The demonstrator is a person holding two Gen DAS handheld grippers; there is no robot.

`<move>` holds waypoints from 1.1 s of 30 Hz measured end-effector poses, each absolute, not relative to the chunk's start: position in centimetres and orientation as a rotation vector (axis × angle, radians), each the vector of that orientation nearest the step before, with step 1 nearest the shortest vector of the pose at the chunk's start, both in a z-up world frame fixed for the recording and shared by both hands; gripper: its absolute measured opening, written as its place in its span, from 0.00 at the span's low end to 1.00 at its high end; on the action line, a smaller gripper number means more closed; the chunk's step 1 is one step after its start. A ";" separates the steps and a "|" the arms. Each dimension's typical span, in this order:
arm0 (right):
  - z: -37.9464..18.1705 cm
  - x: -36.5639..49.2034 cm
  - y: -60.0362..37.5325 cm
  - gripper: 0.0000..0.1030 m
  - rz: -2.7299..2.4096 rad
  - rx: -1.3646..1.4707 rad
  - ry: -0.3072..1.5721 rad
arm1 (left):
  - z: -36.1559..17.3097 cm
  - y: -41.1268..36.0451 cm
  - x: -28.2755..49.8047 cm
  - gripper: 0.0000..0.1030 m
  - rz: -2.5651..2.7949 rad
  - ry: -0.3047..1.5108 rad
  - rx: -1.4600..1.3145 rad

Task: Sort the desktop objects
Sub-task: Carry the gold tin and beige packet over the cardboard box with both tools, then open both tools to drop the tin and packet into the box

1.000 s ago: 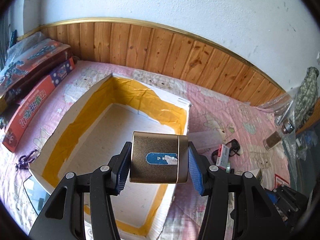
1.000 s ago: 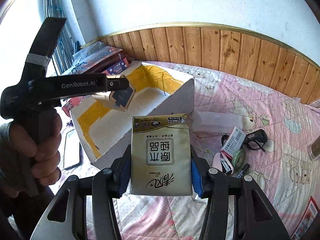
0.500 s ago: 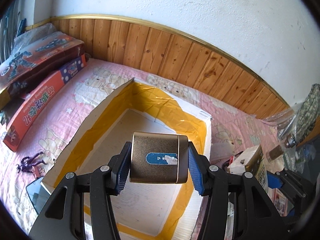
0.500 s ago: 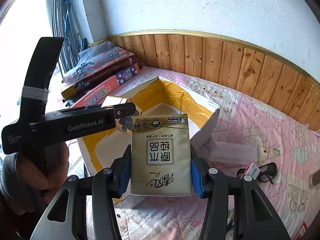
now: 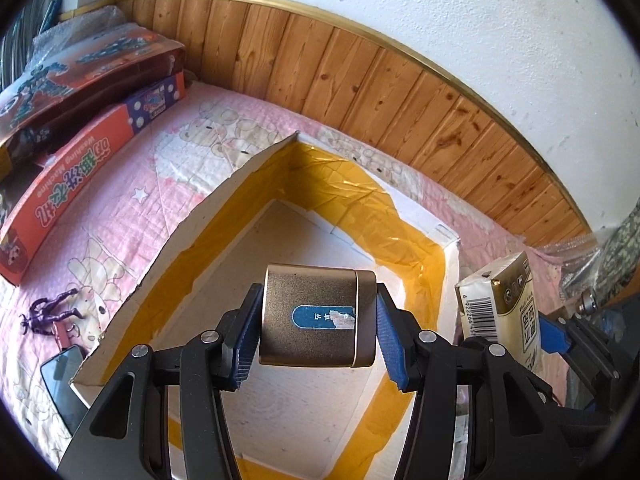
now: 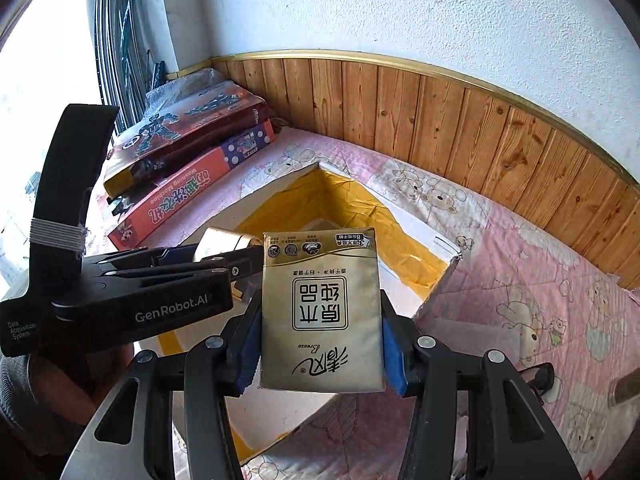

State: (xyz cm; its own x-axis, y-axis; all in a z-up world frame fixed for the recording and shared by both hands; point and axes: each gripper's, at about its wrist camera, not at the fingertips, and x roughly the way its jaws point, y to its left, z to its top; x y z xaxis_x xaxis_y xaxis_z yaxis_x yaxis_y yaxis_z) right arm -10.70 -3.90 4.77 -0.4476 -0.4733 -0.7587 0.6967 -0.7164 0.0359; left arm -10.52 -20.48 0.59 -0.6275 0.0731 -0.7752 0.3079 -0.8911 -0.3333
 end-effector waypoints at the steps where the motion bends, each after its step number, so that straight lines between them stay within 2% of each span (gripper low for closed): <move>1: 4.6 -11.1 -4.1 0.51 -2.174 1.032 0.365 | 0.3 -20.6 -10.8 0.53 -2.621 0.682 1.299; 12: 1.4 -15.6 -5.7 0.51 -2.136 1.201 0.343 | -2.7 -22.0 -13.8 0.53 -2.499 0.774 1.445; 21: -2.1 -18.1 -8.2 0.51 -2.096 1.288 0.508 | -4.1 -23.1 -15.4 0.53 -2.451 0.748 1.498; 29: -3.6 -19.8 -9.2 0.51 -2.078 1.345 0.572 | -5.1 -23.7 -16.2 0.54 -2.433 0.777 1.538; 30: -3.8 -19.9 -9.3 0.52 -2.070 1.350 0.575 | -5.0 -23.8 -16.3 0.54 -2.431 0.782 1.538; 33: -4.0 -20.0 -9.3 0.67 -2.061 1.359 0.573 | -4.9 -23.8 -16.4 0.54 -2.443 0.784 1.552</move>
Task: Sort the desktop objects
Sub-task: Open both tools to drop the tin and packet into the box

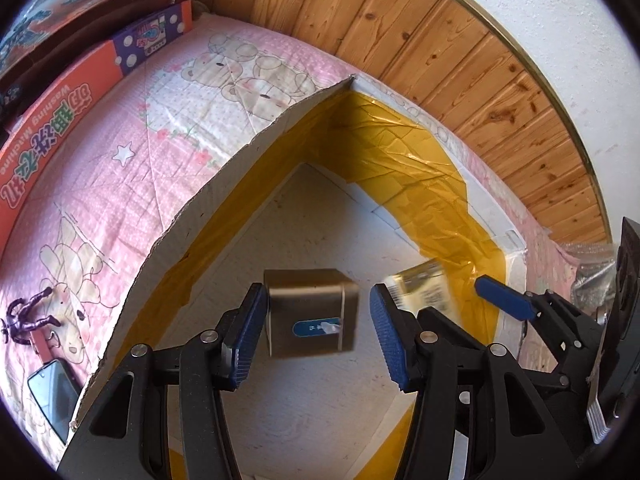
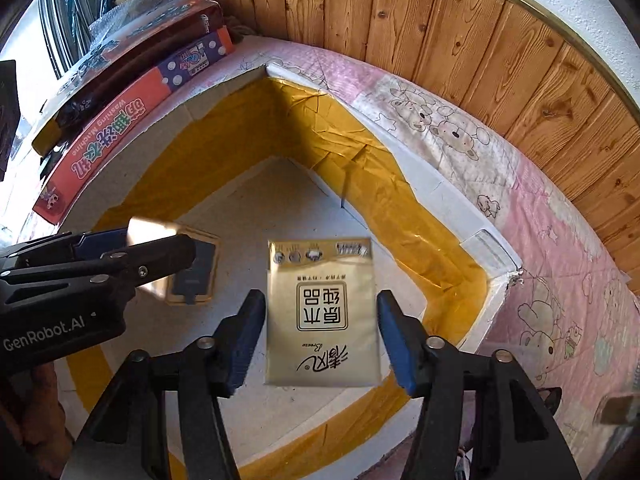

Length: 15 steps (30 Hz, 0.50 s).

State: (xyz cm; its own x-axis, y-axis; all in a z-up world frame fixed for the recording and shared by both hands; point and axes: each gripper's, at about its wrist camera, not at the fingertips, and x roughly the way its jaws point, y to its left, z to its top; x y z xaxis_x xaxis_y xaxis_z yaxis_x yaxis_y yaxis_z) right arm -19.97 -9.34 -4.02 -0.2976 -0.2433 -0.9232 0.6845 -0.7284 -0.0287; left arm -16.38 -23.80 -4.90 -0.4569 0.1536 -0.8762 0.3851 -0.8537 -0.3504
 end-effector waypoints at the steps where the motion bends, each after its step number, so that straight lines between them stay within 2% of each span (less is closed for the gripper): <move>1: -3.9 -19.9 -9.2 0.70 -2.076 1.347 0.570 | -4.8 -23.7 -16.4 0.55 -2.448 0.784 1.559; 8: -2.0 -18.7 -7.8 0.71 -2.087 1.312 0.491 | -3.8 -23.2 -15.9 0.55 -2.464 0.738 1.559; 15: 2.1 -13.4 -4.7 0.75 -2.064 1.174 0.384 | -1.9 -22.6 -14.2 0.55 -2.489 0.669 1.513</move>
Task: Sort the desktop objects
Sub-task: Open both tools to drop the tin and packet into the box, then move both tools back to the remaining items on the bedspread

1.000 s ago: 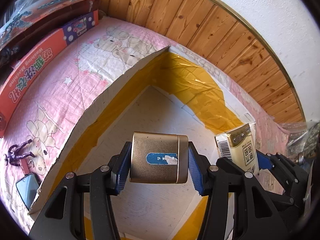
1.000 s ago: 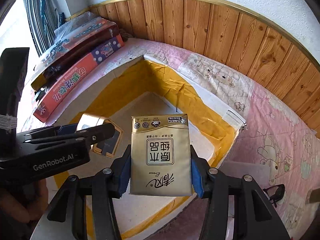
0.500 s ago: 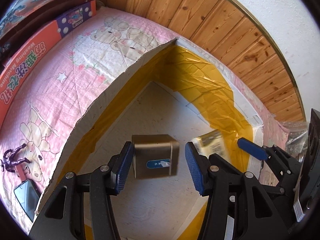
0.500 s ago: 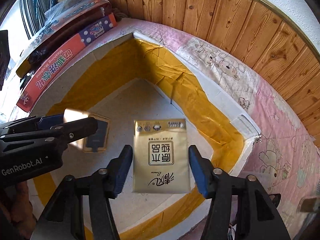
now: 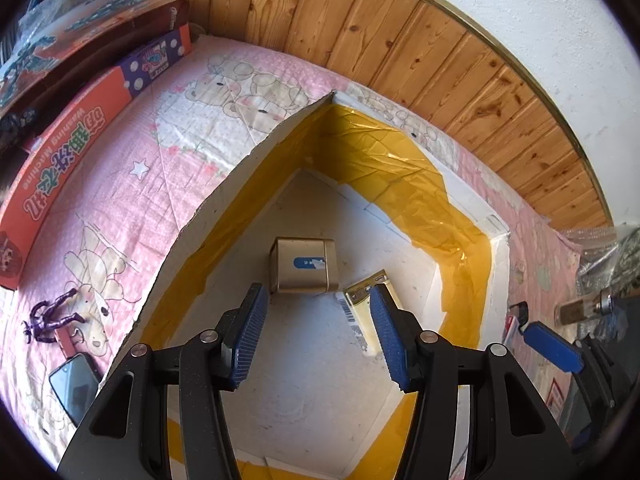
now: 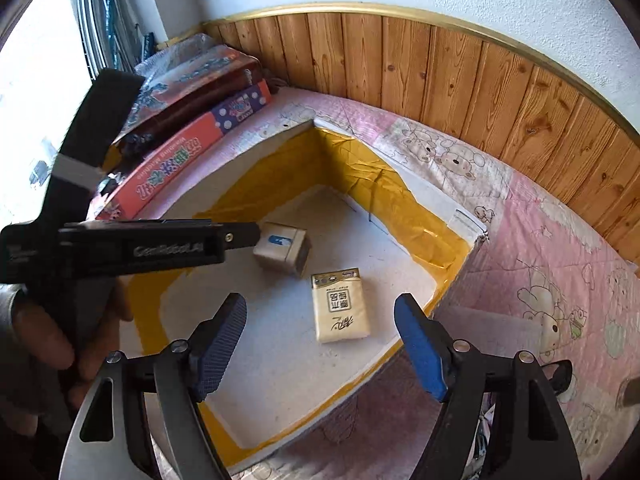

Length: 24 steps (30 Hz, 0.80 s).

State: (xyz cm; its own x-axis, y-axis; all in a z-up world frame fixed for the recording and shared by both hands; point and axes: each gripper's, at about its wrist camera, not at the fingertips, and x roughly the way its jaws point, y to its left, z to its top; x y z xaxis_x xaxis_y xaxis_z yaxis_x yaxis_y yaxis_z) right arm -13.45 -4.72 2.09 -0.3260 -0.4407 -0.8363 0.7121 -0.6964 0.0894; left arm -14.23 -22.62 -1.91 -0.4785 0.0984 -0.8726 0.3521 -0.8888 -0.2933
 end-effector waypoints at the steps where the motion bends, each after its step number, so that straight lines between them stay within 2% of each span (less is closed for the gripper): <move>1: 2.6 -12.6 -4.2 0.75 -2.063 1.154 0.381 | -1.5 -22.4 -14.0 0.55 -2.498 0.646 1.503; 8: 5.3 -7.5 -0.2 0.76 -2.073 0.990 0.350 | 1.2 -20.8 -11.5 0.55 -2.550 0.480 1.399; 13: 5.6 -4.3 3.3 0.77 -2.101 0.862 0.214 | 1.8 -19.4 -10.3 0.55 -2.569 0.418 1.373; 16: 5.3 -4.2 4.1 0.77 -2.076 0.894 0.150 | 2.3 -18.1 -9.6 0.55 -2.588 0.366 1.349; 24: 6.0 -3.4 5.4 0.77 -2.058 0.839 0.138 | 3.4 -15.7 -7.9 0.55 -2.636 0.331 1.309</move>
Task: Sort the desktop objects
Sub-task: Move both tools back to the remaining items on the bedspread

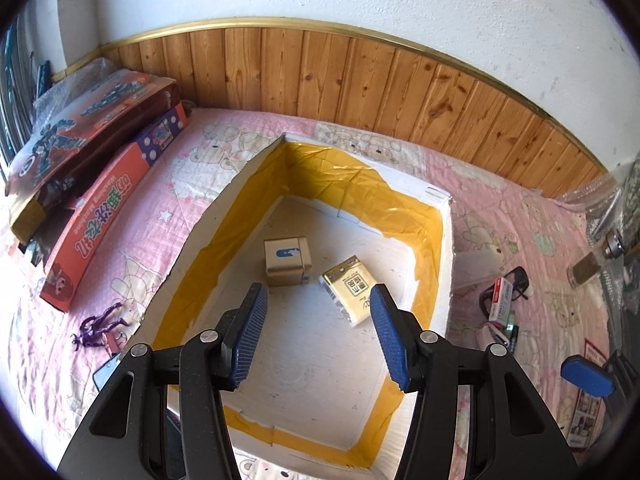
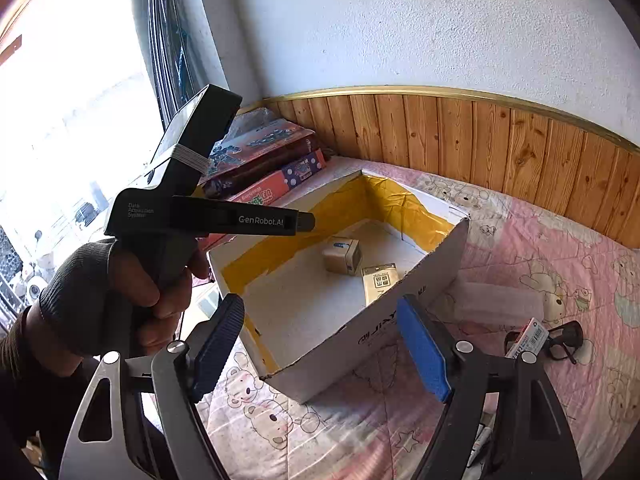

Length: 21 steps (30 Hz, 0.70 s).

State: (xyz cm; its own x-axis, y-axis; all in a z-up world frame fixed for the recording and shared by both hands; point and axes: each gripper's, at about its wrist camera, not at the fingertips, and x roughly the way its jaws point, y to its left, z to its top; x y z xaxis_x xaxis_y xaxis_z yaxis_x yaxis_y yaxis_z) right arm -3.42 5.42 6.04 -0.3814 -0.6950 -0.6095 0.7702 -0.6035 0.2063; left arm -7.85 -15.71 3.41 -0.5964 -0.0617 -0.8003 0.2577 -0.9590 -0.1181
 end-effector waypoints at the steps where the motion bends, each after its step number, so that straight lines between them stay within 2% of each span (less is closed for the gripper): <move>1: 6.1 -3.3 5.6 0.77 -2.057 0.834 0.138 | 3.5 -15.4 -7.6 0.55 -2.645 0.325 1.304; 11: 6.7 -2.8 8.2 0.77 -2.057 0.777 0.106 | 4.8 -12.1 -6.1 0.55 -2.743 0.327 1.270; 21: 6.5 -3.1 11.7 0.79 -2.161 0.775 0.119 | 3.9 -6.9 -5.5 0.55 -2.846 0.238 1.323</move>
State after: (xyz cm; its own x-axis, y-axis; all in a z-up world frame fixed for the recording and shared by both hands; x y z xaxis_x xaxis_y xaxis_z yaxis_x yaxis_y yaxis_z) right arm -3.06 11.67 6.49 -0.4763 -0.6726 -0.5663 0.7308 -0.6609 0.1704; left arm -5.51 -6.94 3.92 -0.6467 0.0690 -0.7596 0.0584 -0.9885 -0.1394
